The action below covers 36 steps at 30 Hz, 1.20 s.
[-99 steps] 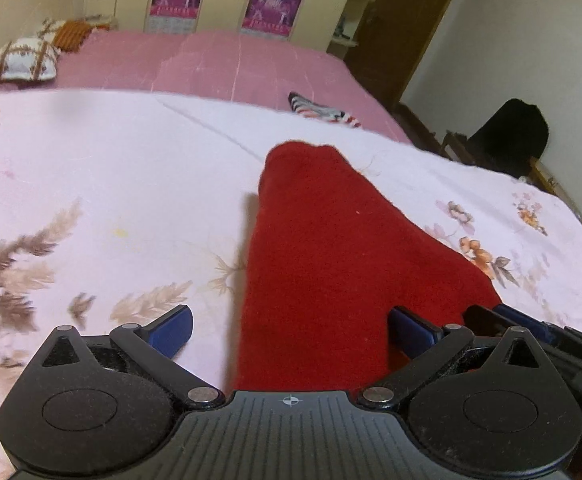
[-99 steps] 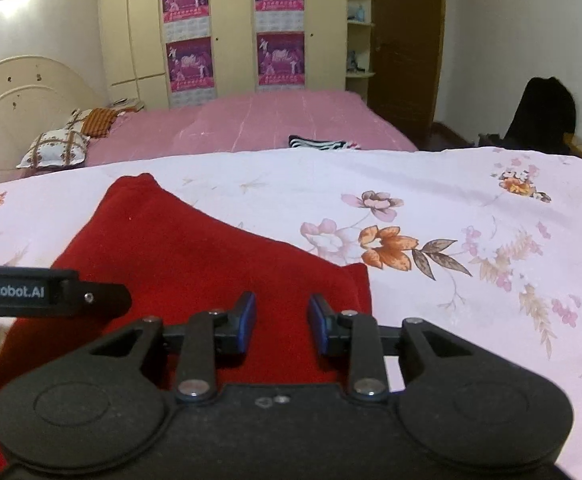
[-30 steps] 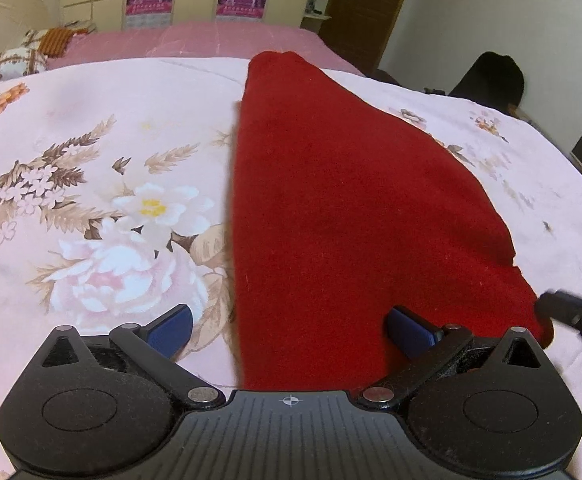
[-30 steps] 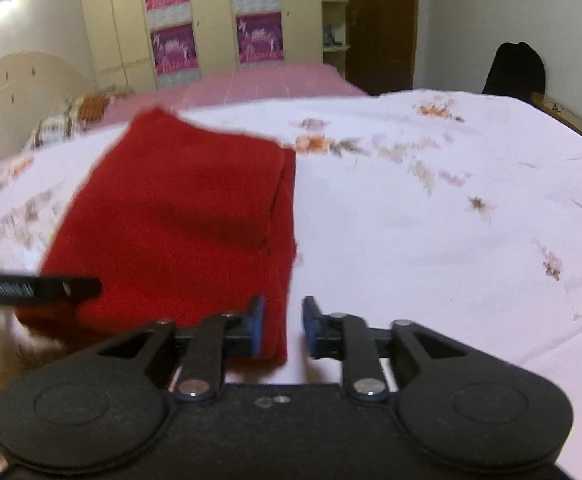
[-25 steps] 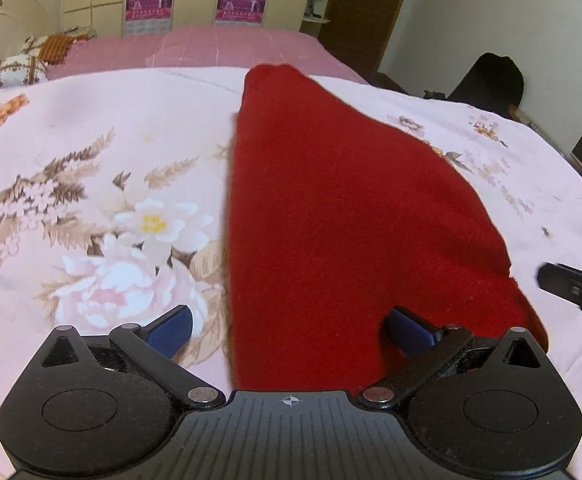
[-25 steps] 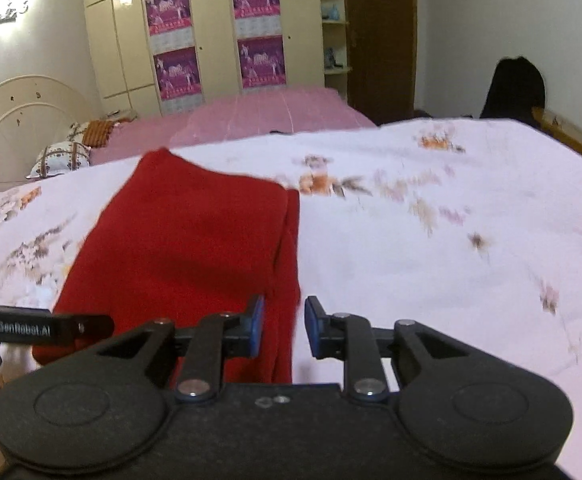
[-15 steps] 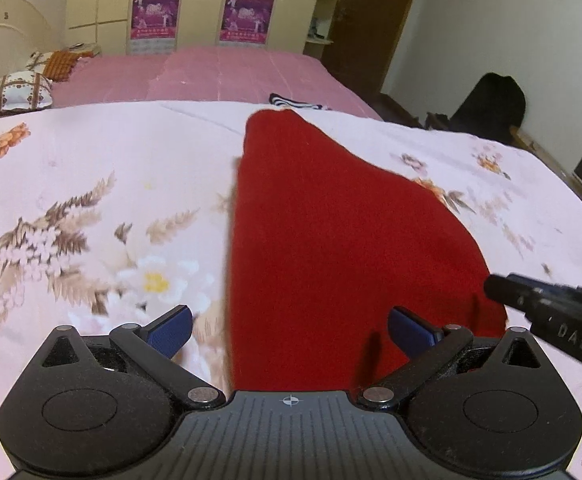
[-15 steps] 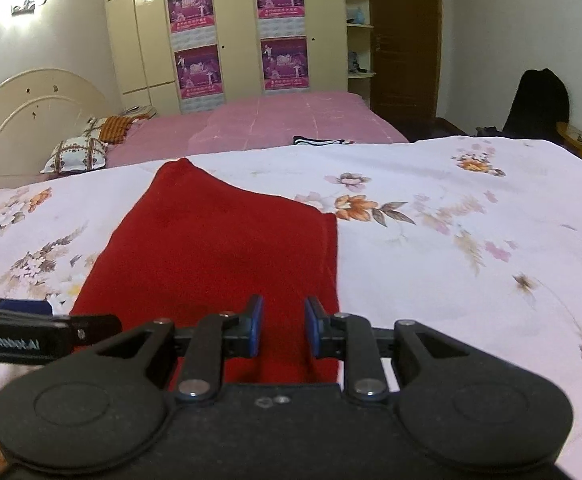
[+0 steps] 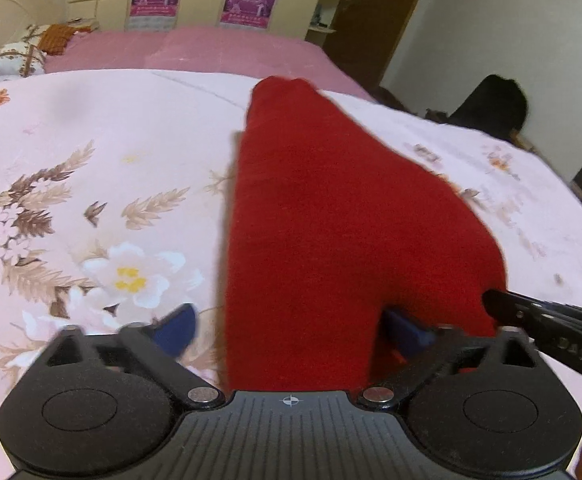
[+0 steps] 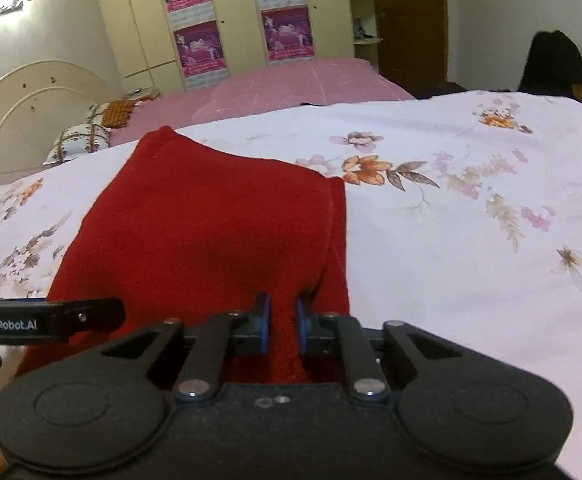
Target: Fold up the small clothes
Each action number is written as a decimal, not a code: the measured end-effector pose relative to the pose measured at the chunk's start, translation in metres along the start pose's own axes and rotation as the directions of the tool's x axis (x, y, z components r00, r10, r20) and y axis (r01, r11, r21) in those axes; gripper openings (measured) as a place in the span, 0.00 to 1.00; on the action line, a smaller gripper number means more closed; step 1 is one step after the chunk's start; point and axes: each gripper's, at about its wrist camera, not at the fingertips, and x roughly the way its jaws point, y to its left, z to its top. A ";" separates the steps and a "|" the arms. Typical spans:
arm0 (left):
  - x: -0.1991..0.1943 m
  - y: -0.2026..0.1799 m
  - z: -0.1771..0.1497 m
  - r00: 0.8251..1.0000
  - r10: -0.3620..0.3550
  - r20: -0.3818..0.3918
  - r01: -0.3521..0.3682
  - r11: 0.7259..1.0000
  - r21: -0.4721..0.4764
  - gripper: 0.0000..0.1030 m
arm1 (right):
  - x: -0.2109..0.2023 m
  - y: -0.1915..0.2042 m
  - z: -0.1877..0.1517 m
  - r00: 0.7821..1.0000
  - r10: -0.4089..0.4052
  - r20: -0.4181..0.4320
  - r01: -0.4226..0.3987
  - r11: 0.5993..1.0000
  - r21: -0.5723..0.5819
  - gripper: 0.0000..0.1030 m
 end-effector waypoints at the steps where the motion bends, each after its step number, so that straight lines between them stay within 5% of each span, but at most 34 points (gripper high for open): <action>1: -0.002 -0.004 0.002 1.000 -0.013 0.001 0.013 1.000 0.002 0.81 | -0.002 0.001 0.000 1.000 -0.012 0.015 0.012 1.000 -0.017 0.09; 4: -0.004 -0.010 0.008 1.000 -0.013 0.014 0.012 1.000 0.018 0.83 | -0.012 0.006 0.005 0.994 -0.060 0.087 0.065 0.996 -0.063 0.09; 5: -0.002 -0.010 0.007 1.000 -0.002 0.014 0.002 1.000 0.022 0.96 | -0.011 0.005 0.008 0.993 -0.068 0.091 0.075 0.995 -0.070 0.09; 6: 0.002 -0.007 0.005 1.000 0.024 0.007 -0.025 0.999 0.023 1.00 | -0.009 0.002 0.008 0.994 -0.076 0.084 0.082 0.994 -0.068 0.09; 10: 0.000 0.005 0.007 1.000 0.005 -0.024 -0.006 1.000 -0.012 1.00 | 0.004 -0.008 -0.003 0.996 -0.081 0.042 0.083 0.996 -0.039 0.13; 12: -0.006 0.008 0.012 1.000 0.012 -0.018 -0.013 1.000 -0.021 1.00 | -0.001 -0.011 0.001 0.995 -0.088 0.042 0.089 0.996 -0.021 0.33; 18: -0.009 0.026 0.024 1.000 0.013 -0.017 -0.014 0.995 -0.095 1.00 | -0.018 -0.028 0.014 0.999 -0.003 0.042 -0.002 0.991 0.131 0.58; 24: -0.006 0.028 0.023 1.000 -0.004 -0.031 0.000 0.993 -0.122 1.00 | -0.007 -0.030 0.017 0.999 0.046 0.012 -0.047 0.983 0.178 0.64; 29: 0.010 0.031 0.020 0.995 -0.083 -0.060 0.073 0.985 -0.159 1.00 | 0.009 -0.034 0.015 0.996 0.079 -0.033 -0.070 0.975 0.213 0.66; 36: 0.016 0.016 0.019 0.992 -0.121 -0.045 0.115 0.986 -0.122 1.00 | 0.025 -0.054 0.005 0.979 0.201 -0.042 -0.173 0.915 0.364 0.66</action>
